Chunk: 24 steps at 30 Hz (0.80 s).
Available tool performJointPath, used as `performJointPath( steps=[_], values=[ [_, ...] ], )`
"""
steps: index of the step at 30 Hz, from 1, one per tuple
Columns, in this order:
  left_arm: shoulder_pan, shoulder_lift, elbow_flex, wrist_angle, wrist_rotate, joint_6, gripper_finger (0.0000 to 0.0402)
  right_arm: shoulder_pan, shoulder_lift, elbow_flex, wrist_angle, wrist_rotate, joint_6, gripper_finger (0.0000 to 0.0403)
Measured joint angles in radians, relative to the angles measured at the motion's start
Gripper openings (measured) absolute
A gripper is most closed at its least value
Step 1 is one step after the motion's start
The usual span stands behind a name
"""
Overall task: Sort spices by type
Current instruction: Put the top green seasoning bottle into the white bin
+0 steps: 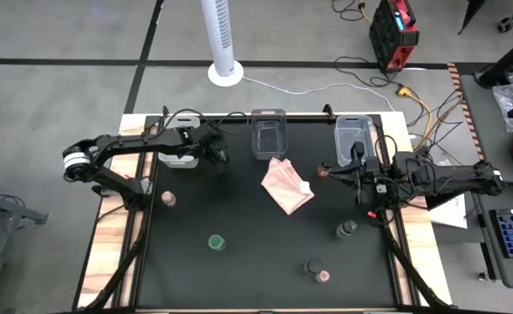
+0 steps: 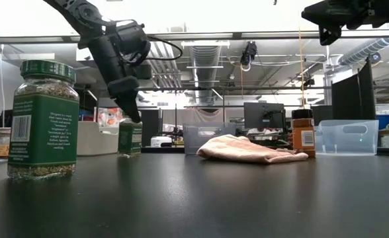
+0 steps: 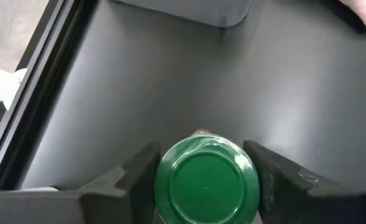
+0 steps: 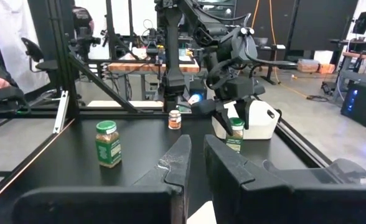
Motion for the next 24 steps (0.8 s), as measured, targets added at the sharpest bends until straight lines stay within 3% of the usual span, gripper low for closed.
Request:
performJointPath(
  steps=[14,24],
  values=[
    [0.001,-0.001,0.009,-0.010,-0.024,0.005,0.0187,0.000,0.000,0.000,-0.003,0.000,0.001,0.0038],
    [0.001,-0.036,0.119,-0.099,-0.005,0.059,0.0187,0.000,0.000,0.000,-0.009,0.000,0.002,0.0038]
  ],
)
